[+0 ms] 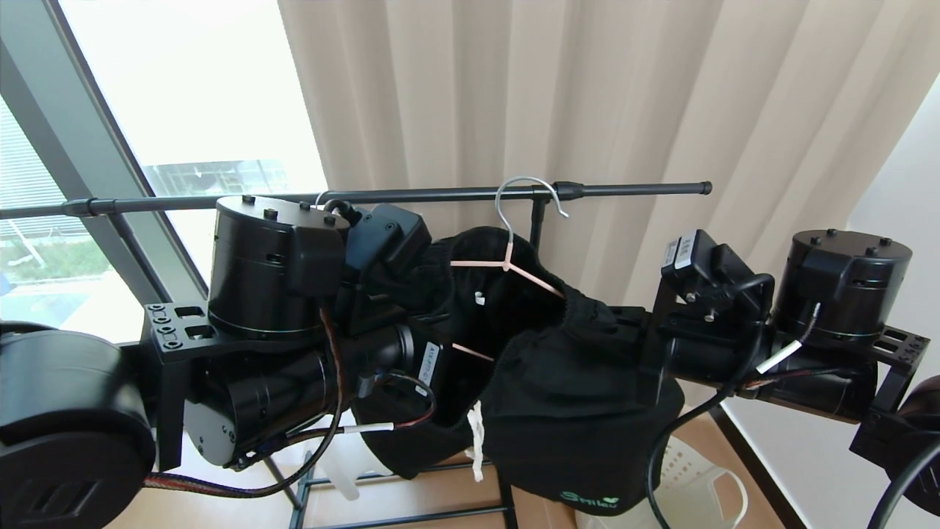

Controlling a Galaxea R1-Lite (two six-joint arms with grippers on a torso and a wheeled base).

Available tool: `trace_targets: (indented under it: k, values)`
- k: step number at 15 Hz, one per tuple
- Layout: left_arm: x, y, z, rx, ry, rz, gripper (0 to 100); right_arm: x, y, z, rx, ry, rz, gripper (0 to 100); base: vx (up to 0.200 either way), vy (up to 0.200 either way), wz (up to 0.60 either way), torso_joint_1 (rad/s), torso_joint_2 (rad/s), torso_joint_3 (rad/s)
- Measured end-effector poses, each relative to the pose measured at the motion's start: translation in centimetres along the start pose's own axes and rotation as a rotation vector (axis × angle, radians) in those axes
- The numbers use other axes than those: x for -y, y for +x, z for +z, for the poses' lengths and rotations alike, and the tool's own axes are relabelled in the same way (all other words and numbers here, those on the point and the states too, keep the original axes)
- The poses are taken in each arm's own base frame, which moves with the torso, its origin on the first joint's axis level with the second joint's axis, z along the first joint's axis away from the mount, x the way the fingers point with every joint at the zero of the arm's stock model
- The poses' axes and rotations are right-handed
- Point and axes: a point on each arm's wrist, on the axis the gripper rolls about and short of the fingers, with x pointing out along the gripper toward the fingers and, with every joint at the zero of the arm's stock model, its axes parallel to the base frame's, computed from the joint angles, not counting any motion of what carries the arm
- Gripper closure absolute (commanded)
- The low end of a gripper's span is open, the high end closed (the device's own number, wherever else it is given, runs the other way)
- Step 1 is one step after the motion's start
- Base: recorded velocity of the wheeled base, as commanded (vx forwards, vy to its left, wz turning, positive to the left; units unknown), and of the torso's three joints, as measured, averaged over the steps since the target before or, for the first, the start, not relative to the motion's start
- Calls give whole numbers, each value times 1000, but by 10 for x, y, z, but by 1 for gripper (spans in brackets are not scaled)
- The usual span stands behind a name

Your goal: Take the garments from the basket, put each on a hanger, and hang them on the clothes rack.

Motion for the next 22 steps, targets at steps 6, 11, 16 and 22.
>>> trace_targets:
  k: [6,11,16,22]
  values:
    - [1,3,-2,-5,0,0,100,-6,-7,-3,30,-23,51,100,0,0,0,0,0,0]
    - [1,3,-2,-7,4,-1,0,-10,-9,-3,32,-27,61,100,0,0,0,0,0,0]
    - [2,3,-3,-8,5,-4,0,-13,-11,-3,40,-48,93,100,0,0,0,0,0,0]
    - [4,-5,-5,-6,12,-13,0,-12,-11,-3,41,-48,92,100,0,0,0,0,0,0]
